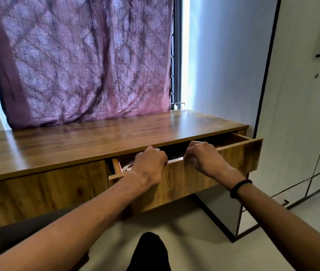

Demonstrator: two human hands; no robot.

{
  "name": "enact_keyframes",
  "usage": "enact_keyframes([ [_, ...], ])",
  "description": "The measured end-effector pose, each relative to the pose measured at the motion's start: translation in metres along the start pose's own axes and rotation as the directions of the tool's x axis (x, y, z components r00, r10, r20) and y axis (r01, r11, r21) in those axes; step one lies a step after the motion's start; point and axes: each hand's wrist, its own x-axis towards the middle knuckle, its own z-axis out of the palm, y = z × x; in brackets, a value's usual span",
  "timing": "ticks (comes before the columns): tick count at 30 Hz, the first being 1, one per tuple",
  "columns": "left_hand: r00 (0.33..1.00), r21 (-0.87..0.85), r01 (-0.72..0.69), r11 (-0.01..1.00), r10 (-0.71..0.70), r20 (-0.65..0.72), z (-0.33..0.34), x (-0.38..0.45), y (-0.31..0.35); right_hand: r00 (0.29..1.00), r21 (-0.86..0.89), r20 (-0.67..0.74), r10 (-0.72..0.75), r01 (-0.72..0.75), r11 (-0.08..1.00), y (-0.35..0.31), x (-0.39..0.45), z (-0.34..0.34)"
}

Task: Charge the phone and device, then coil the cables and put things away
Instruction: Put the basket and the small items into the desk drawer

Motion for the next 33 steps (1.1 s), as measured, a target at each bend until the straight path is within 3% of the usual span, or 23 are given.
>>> enact_keyframes([
  [5, 0.995, 0.124, 0.1, 0.987, -0.098, -0.024, 0.009, 0.01, -0.015, 0.998, 0.008, -0.028, 0.057, -0.057, 0.998, -0.002, 0.021, 0.017],
  [10, 0.984, 0.142, 0.18, 0.973, -0.175, -0.045, 0.018, 0.017, -0.039, 0.996, -0.036, -0.037, 0.082, -0.084, 0.996, -0.003, 0.04, 0.032],
  [18, 0.988, 0.139, 0.156, 0.978, -0.152, -0.038, 0.036, 0.043, -0.076, 1.0, -0.054, 0.006, 0.012, -0.012, 0.998, 0.006, 0.068, 0.062],
  [27, 0.99, 0.125, 0.12, 0.985, -0.11, -0.086, 0.052, 0.05, -0.092, 0.995, -0.036, -0.019, 0.101, -0.102, 0.994, 0.0, 0.086, 0.075],
  [33, 0.998, -0.025, 0.065, 0.998, -0.065, 0.013, 0.033, 0.045, -0.113, 0.998, 0.131, 0.068, -0.004, -0.005, 0.991, -0.024, 0.098, 0.073],
])
